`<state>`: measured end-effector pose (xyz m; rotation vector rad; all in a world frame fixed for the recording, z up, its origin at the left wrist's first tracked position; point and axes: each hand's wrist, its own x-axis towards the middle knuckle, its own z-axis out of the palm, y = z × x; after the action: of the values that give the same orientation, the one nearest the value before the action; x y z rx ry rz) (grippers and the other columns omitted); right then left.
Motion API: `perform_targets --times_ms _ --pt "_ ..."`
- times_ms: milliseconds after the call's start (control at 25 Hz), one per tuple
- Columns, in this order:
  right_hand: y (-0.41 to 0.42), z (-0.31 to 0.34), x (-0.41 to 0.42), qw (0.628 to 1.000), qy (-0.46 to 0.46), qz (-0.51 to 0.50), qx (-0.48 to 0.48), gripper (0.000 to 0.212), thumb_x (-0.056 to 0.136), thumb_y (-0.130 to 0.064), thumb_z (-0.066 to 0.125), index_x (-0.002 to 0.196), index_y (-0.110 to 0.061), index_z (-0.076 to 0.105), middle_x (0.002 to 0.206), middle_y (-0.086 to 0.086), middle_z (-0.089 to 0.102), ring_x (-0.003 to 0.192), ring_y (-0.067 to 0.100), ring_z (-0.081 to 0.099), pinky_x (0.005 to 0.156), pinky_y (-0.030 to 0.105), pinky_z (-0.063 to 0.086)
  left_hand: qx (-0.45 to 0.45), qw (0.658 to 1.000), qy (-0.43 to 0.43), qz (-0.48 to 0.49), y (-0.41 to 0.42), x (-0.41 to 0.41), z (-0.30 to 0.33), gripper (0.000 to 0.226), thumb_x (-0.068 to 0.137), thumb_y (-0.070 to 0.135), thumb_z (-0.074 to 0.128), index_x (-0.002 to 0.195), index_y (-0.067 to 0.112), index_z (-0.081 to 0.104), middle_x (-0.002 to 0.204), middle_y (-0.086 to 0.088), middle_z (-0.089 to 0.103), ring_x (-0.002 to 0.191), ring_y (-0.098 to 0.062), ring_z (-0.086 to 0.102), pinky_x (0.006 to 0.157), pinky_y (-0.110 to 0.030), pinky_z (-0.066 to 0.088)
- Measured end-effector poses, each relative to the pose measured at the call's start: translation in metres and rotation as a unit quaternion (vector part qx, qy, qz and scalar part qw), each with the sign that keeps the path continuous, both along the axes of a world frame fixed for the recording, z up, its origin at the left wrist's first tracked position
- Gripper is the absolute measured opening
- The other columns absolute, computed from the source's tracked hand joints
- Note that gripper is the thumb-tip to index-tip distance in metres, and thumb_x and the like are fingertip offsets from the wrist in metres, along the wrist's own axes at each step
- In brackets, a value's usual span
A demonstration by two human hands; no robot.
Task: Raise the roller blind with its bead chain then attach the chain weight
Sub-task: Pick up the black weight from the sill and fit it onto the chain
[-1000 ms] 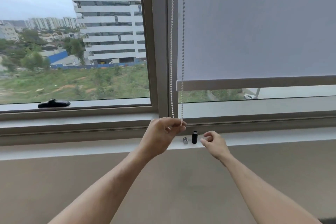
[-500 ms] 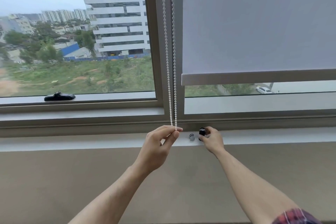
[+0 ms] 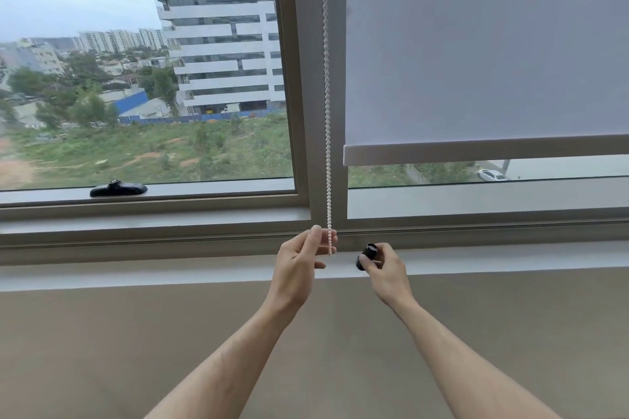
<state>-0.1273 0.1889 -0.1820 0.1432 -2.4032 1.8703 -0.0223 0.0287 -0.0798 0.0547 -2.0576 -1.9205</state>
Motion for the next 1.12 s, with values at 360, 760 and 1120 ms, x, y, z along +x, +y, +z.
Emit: perform_targets --times_ms 360,760,1120 --pt "-0.025 0.049 0.042 0.983 0.082 0.16 0.021 0.023 0.087 -0.015 0.071 0.108 -0.022 0.067 0.091 -0.007 0.072 0.089 0.017 0.071 0.078 0.025 0.054 -0.063 0.998 0.005 0.012 -0.004 -0.004 0.006 0.018 0.087 0.024 0.072 0.105 0.02 0.075 0.071 0.01 0.071 0.059 0.003 0.061 0.063 -0.016 0.051" --pt "-0.02 0.071 0.066 0.975 0.113 0.191 -0.008 0.023 0.089 -0.012 0.069 0.109 -0.023 0.069 0.077 -0.014 0.072 0.07 0.003 0.065 0.069 0.02 0.05 -0.079 0.996 0.031 -0.007 0.002 0.013 0.015 0.035 0.079 0.024 0.08 0.113 0.017 0.071 0.098 -0.005 0.074 0.092 -0.021 0.071 0.081 -0.031 0.059" --pt "-0.019 0.077 0.08 0.975 0.124 0.183 -0.017 0.019 0.082 -0.025 0.067 0.097 -0.037 0.068 0.087 -0.003 0.075 0.082 0.017 0.071 0.084 0.042 0.06 -0.152 0.987 0.033 0.035 0.002 0.024 0.007 0.046 0.072 0.034 0.084 0.115 0.025 0.069 0.107 0.002 0.052 0.095 -0.009 0.058 0.071 -0.009 0.047"
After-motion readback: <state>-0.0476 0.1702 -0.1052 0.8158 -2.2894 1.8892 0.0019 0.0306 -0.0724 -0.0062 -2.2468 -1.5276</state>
